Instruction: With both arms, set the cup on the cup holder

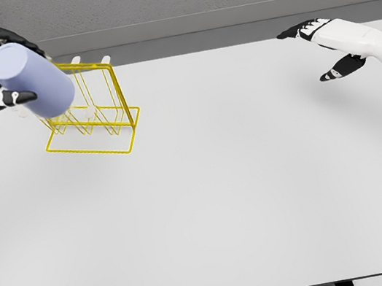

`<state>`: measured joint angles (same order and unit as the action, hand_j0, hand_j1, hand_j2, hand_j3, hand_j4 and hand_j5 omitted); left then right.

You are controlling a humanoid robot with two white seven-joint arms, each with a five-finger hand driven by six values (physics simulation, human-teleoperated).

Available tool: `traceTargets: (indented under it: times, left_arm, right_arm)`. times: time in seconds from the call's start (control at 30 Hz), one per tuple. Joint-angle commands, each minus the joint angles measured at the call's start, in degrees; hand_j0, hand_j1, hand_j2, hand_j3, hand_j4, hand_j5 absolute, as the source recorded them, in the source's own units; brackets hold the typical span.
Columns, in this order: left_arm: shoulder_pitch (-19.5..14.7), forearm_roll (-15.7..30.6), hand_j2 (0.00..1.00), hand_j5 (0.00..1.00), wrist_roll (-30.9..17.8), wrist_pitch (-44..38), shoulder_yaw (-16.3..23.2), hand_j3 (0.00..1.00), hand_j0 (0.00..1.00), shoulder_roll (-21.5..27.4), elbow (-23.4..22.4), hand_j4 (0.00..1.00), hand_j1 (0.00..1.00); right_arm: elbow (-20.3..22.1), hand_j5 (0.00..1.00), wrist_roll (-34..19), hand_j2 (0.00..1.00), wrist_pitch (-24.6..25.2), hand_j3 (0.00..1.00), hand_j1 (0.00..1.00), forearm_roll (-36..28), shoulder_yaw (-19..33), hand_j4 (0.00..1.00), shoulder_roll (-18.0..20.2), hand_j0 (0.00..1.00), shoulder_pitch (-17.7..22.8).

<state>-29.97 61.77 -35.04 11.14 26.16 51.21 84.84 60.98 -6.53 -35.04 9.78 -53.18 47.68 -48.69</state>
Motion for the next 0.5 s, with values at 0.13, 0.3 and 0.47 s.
traceTargets:
  times: [0.13, 0.3, 0.47]
  left_arm:
    - [-1.1, -0.9, 0.39, 0.39, 0.0, -0.2, 0.1, 0.39, 0.39, -3.7, -6.1, 0.39, 0.39]
    - [-2.7, -3.5, 0.39, 0.39, 0.0, -0.3, 0.1, 0.39, 0.39, -5.7, -9.7, 0.39, 0.39]
    - [-3.6, -5.0, 0.39, 0.39, 0.0, -1.0, 0.0, 0.39, 0.39, -6.6, -12.2, 0.39, 0.39]
  right_arm:
    - [0.0, 1.00, 0.0, 1.00, 0.0, 1.00, 1.00, -0.4, 0.1, 1.00, 0.0, 1.00, 0.0]
    - [0.0, 1.00, 0.0, 1.00, 0.0, 1.00, 1.00, -0.4, 0.1, 1.00, 0.0, 1.00, 0.0]
    - [0.0, 1.00, 0.0, 1.00, 0.0, 1.00, 1.00, -0.4, 0.0, 1.00, 0.0, 1.00, 0.0]
